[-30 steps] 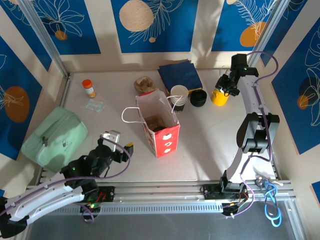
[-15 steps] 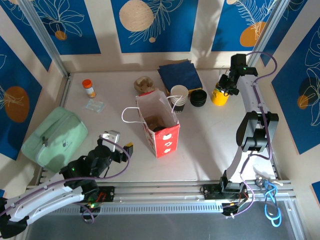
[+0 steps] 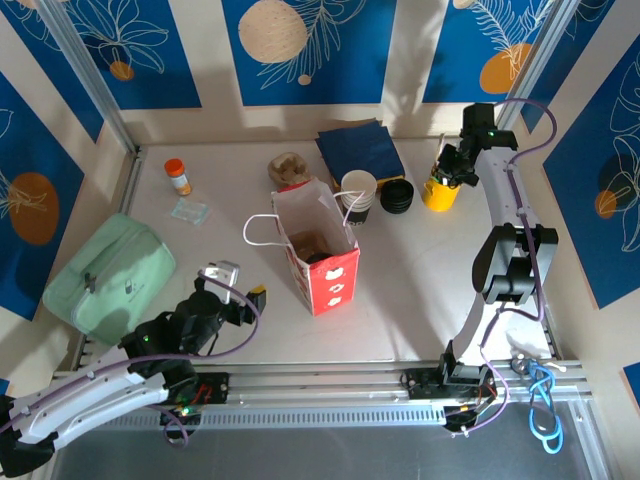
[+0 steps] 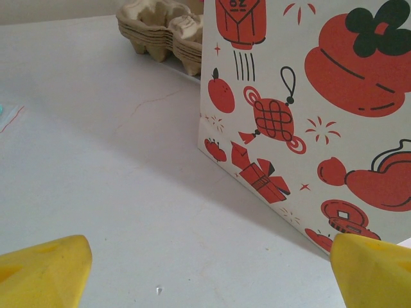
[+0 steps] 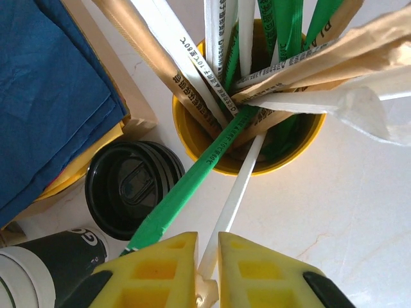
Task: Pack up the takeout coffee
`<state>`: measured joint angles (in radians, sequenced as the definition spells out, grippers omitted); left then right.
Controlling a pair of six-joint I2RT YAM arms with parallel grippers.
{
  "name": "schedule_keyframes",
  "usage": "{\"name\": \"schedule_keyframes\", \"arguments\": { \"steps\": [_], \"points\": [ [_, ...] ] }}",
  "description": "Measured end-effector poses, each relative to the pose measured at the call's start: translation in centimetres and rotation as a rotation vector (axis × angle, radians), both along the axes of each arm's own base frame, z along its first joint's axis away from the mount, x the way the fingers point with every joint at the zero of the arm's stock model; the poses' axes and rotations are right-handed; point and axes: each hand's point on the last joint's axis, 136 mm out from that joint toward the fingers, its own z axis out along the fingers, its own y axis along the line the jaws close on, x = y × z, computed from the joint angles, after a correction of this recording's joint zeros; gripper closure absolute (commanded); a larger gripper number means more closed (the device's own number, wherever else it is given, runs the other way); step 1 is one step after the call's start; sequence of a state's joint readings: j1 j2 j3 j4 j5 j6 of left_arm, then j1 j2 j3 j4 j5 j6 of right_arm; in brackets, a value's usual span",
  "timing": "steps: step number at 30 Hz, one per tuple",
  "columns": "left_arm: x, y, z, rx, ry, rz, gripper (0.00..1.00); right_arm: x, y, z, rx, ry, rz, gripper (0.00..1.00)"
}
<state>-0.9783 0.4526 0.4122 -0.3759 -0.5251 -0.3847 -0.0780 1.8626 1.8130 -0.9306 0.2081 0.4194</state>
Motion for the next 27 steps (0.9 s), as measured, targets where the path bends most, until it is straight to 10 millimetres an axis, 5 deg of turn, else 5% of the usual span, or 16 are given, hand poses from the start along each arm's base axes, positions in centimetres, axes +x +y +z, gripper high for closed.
{"name": "schedule_keyframes", "arguments": {
  "steps": [6,27],
  "points": [
    [0.0,0.1,0.3,-0.012,-0.008,0.001,0.05,-0.7,0.1,1.6,-0.004,-0.010,0.010,0.92],
    [-0.3,0.6,0.8,-0.035,-0.022,0.005,0.06,-9.0,2.4,16.9,0.016,-0.257,0.124,0.96]
  ]
}}
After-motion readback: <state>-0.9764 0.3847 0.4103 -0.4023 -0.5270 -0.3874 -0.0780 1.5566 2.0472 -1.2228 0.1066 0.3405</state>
